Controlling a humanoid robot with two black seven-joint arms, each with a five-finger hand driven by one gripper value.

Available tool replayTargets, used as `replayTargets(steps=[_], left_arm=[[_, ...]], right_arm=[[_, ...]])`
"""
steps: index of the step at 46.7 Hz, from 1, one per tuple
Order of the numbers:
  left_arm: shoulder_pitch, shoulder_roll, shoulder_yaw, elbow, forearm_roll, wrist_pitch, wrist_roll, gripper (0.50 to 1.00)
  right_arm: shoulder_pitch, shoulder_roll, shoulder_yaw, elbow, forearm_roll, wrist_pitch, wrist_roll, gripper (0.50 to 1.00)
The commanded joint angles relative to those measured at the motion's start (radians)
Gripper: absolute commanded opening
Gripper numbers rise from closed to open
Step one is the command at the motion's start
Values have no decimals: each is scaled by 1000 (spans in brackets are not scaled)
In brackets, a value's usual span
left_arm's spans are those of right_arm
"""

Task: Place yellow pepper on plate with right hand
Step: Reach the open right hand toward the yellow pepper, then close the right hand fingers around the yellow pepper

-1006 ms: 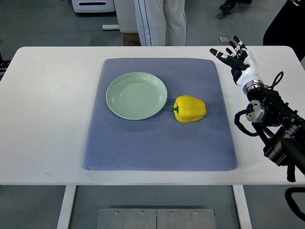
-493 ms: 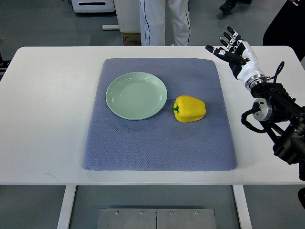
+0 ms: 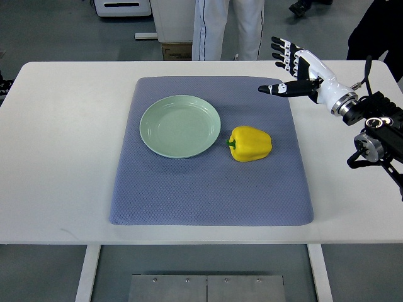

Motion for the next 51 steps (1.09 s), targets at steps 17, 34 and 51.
replayTargets(steps=[17, 34, 51], left_arm=[[0, 0, 0, 0, 0, 1, 0, 1000], [0, 0, 0, 0, -1, -1, 0, 1000], [0, 0, 0, 0, 0, -1, 0, 1000]], right_arm=[[74, -89, -259, 154, -140, 19, 29, 975], [105, -89, -362, 143, -161, 4, 35, 956], [105, -59, -413, 73, -161, 2, 33, 962]])
